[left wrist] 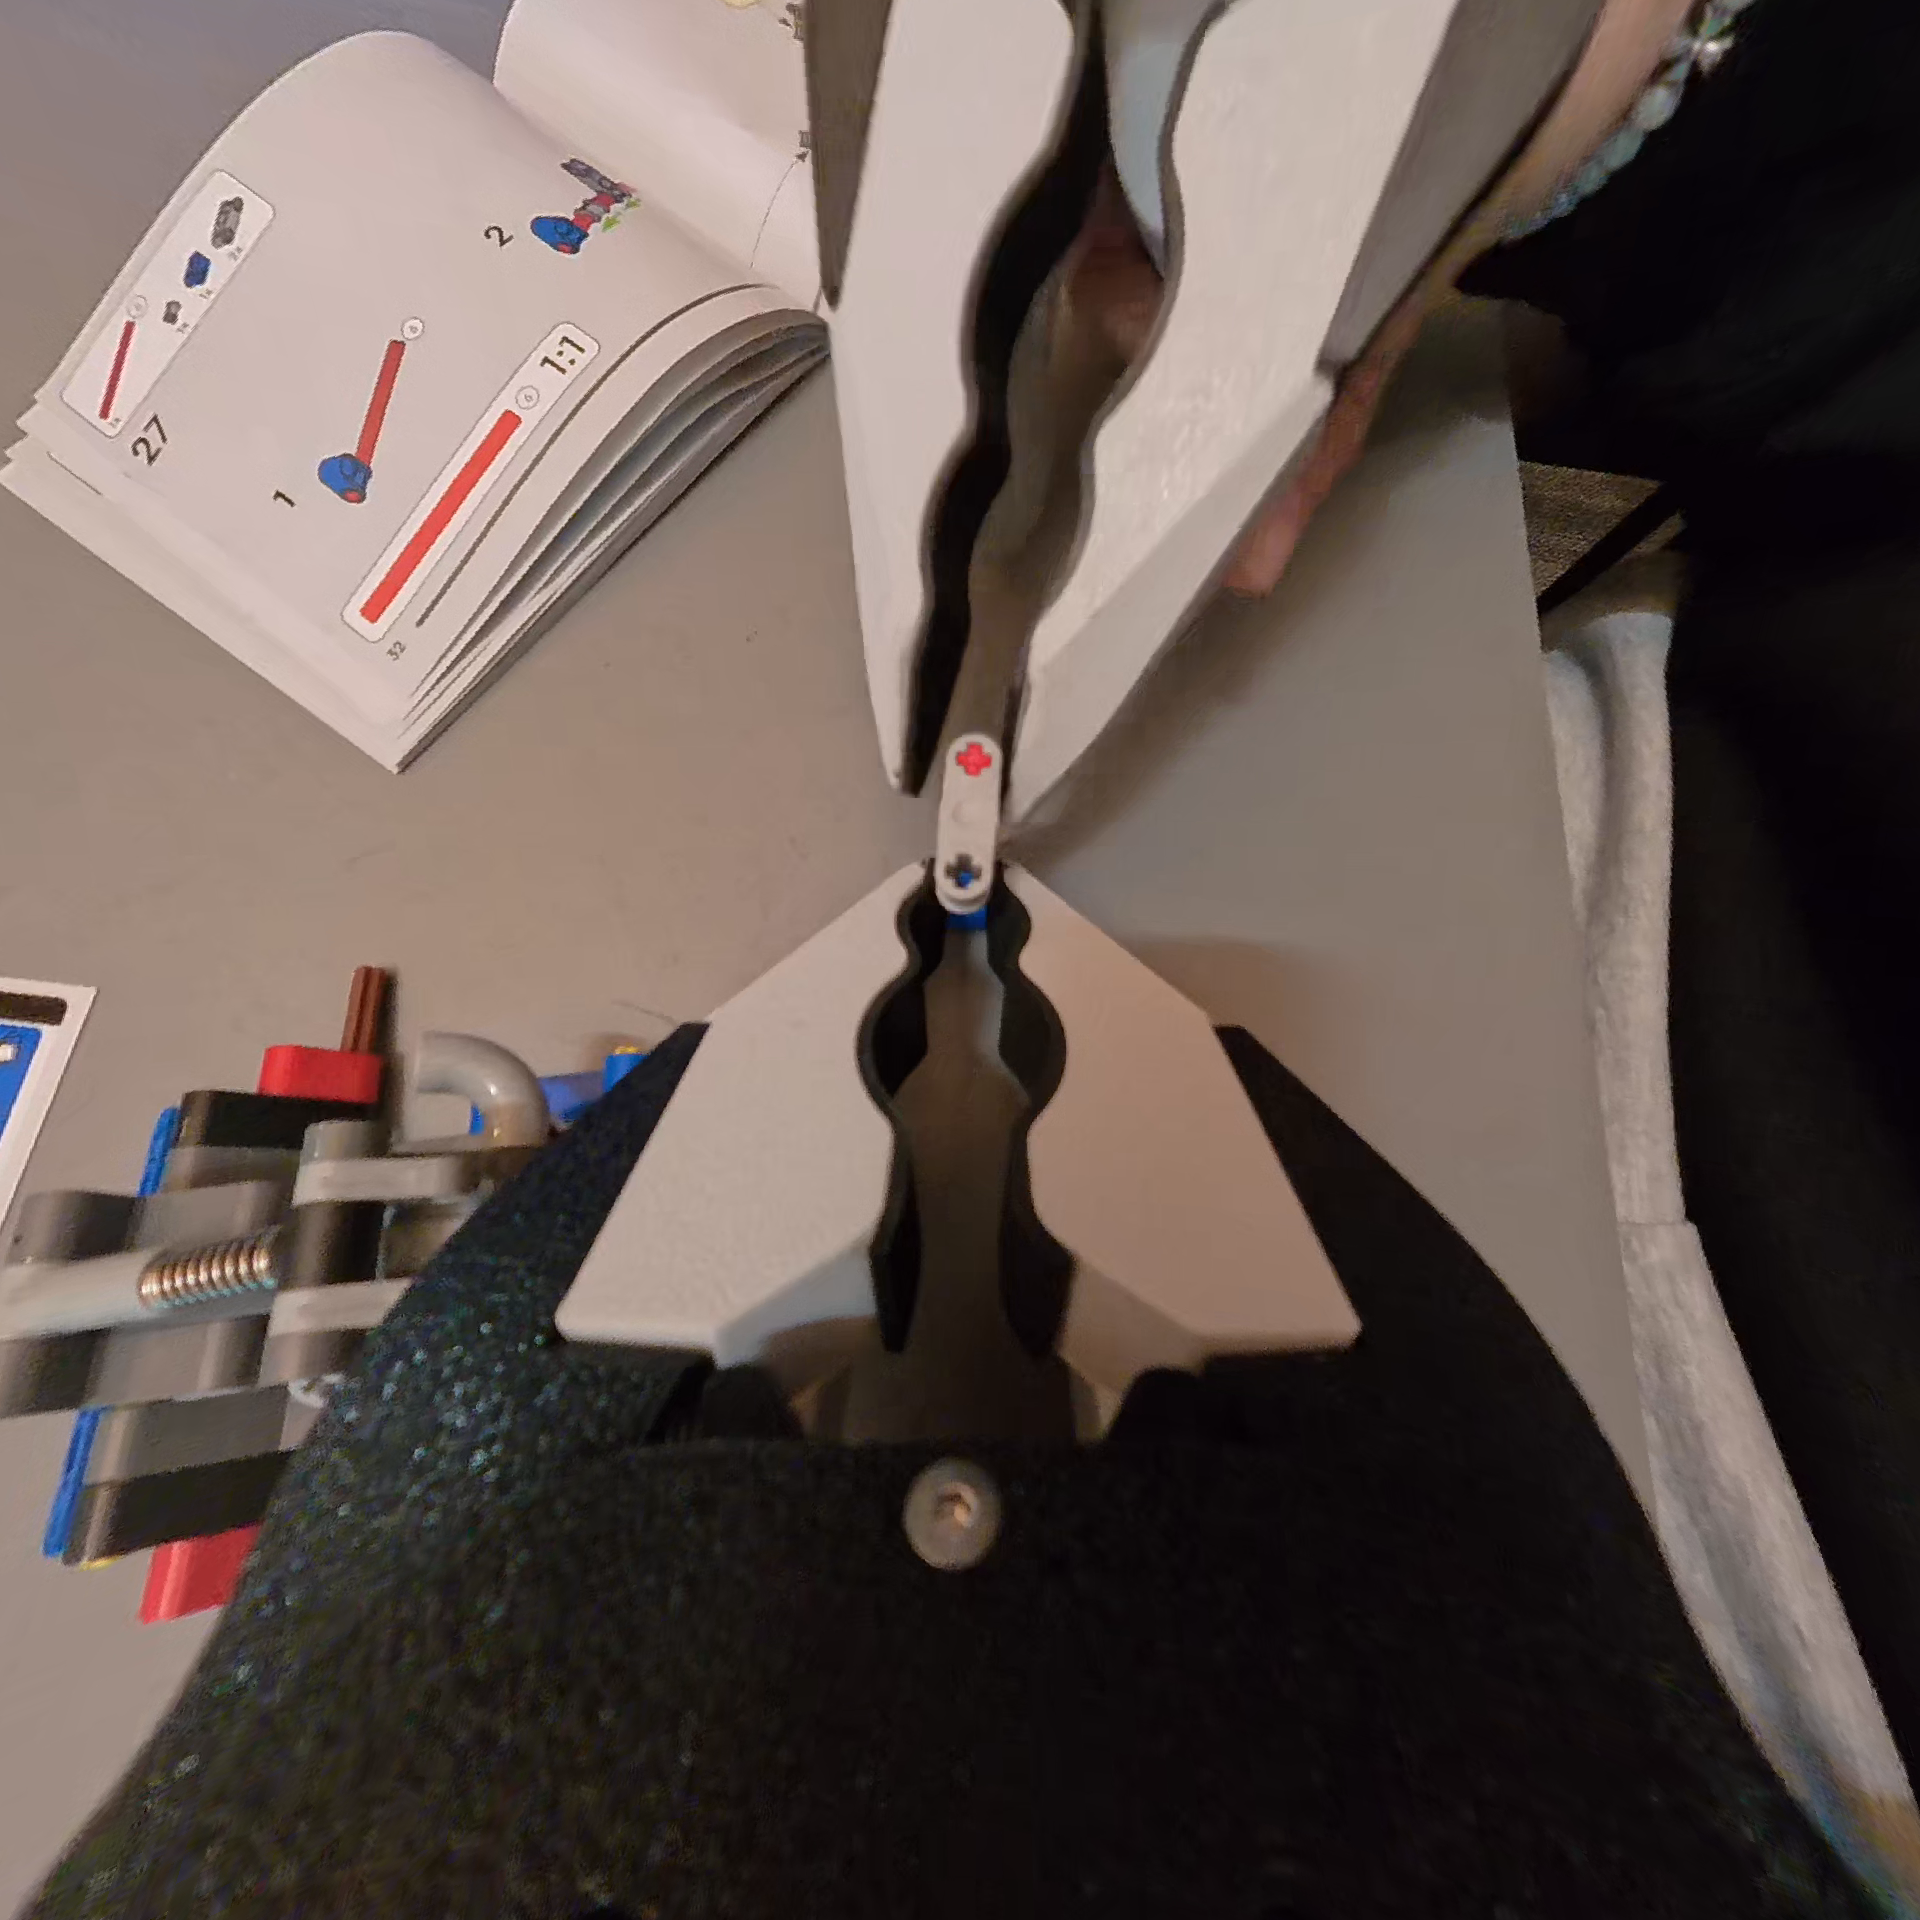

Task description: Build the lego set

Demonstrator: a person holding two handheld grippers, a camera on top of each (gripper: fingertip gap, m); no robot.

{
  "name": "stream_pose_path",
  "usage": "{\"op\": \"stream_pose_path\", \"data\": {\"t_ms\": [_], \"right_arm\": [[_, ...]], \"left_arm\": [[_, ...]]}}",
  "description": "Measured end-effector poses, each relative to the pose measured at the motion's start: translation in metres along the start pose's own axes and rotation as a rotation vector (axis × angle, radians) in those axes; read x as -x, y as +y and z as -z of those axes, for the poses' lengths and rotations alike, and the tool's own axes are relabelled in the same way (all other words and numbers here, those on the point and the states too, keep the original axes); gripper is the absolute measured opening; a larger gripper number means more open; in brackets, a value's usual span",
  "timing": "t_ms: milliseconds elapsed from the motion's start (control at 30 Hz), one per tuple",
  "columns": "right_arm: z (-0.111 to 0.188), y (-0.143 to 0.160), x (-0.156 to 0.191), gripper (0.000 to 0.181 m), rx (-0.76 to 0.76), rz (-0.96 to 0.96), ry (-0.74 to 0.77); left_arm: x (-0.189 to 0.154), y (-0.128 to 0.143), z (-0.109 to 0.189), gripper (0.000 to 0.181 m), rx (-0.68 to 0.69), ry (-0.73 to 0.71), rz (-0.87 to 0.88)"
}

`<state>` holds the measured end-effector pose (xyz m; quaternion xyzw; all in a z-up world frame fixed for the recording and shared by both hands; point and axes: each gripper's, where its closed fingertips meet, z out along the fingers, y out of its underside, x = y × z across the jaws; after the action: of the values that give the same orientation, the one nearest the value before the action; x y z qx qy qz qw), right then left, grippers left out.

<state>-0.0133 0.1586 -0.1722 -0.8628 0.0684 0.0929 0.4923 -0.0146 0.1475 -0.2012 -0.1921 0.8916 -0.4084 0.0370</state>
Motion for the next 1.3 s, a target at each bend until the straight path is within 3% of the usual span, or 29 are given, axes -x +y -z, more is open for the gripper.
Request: {"op": "stream_pose_path", "data": {"t_ms": [167,367,633,1300], "right_arm": [[0.025,-0.018,-0.006,0.013,-0.185,-0.091,-0.032],[0.013,0.004,0.004,0.017,-0.022,0.008,-0.018],[0.015,-0.018,0.009,0.013,-0.144,0.104,-0.014],[0.003,-0.010,0.005,0.005,-0.062,0.144,0.004]], "left_arm": [[0.000,0.000,0.000,0.006,0.000,0.005,0.005],[0.000,0.000,0.000,0.006,0.000,0.002,0.002],[0.000,0.000,0.000,0.006,0.000,-0.001,-0.002],[-0.001,0.000,0.000,0.006,-0.001,0.002,-0.002]]}}
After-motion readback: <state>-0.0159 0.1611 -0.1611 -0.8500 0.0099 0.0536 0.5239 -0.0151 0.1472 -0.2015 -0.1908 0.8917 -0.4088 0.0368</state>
